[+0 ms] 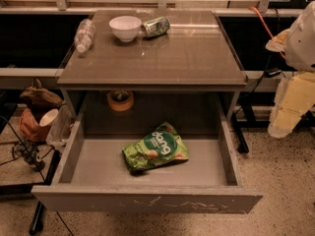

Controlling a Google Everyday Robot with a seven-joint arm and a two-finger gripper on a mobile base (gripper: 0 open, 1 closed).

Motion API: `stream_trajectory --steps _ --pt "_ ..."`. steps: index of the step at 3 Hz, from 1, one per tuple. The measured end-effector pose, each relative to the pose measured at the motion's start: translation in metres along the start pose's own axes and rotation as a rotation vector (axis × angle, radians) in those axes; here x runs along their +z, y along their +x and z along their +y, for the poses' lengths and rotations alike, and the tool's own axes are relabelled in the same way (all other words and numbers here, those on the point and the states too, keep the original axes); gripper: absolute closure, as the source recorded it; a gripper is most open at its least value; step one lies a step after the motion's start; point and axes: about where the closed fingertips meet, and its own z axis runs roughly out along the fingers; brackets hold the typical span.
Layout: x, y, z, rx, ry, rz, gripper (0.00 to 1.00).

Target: Pick green rice chip bag from top drawer and place on counter

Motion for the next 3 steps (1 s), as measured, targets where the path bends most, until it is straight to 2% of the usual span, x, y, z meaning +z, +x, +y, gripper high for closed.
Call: stream_trajectory --steps 1,2,3 --pt "0.000 0.000 0.000 0.000 0.000 0.000 0.00" --pt "0.016 0.000 -0.001 0.000 0.009 -0.022 0.00" --pt "0.063 0.003 -0.001 0.004 0.014 -0.036 0.00"
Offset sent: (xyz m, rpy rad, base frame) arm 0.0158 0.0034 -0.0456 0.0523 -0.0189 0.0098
